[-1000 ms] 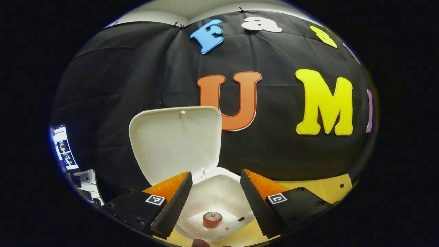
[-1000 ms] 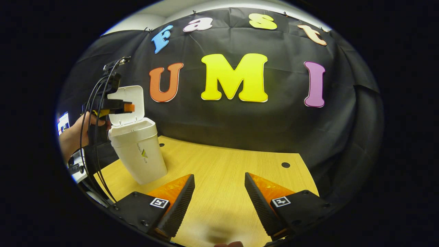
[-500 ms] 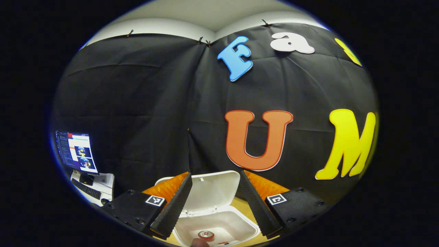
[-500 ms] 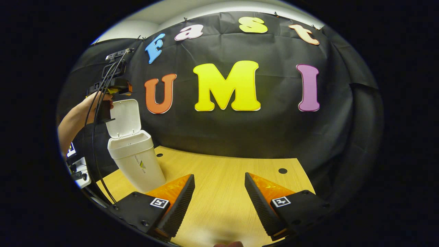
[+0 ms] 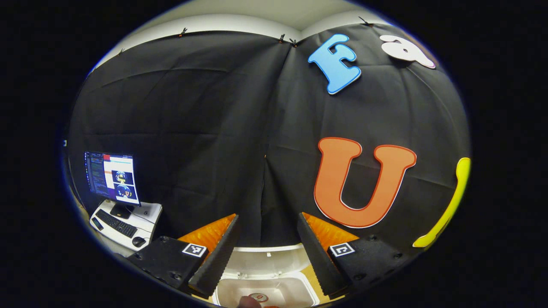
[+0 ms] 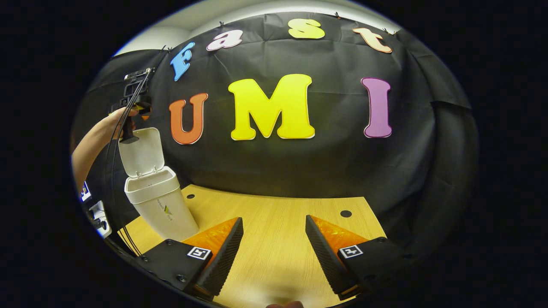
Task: Press the lid of the desktop garbage bin to open it, pick up the crumpled paper on the desktop and throw it into the bin, then pick up the pop can on the desktop and drop it into the bin, and finally close the garbage bin lid.
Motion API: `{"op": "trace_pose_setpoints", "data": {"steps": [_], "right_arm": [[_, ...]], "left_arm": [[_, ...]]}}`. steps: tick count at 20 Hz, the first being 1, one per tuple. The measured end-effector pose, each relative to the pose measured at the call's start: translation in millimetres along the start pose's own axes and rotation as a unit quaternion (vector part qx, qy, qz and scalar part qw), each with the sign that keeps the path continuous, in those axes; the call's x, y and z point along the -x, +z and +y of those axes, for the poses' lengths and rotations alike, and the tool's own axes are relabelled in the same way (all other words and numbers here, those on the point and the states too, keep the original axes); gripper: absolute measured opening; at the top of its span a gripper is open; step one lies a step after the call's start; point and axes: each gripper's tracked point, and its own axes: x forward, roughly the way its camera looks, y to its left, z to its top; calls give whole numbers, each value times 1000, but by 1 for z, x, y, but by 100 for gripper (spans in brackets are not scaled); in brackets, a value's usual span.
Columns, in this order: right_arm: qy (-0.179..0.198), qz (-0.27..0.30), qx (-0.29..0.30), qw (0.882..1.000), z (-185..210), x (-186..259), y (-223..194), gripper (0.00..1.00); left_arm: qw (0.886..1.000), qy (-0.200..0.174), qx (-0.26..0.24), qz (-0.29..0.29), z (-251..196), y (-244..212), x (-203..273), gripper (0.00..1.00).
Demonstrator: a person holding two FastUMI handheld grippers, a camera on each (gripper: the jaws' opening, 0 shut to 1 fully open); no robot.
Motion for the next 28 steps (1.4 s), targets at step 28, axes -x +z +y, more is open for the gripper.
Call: {"op": "trace_pose_setpoints", "data": {"steps": [28], "right_arm": [[18, 18, 12, 1000, -40, 32, -27, 93]], "left_arm": [[996, -34, -27, 81, -9, -174, 111, 86]]}}
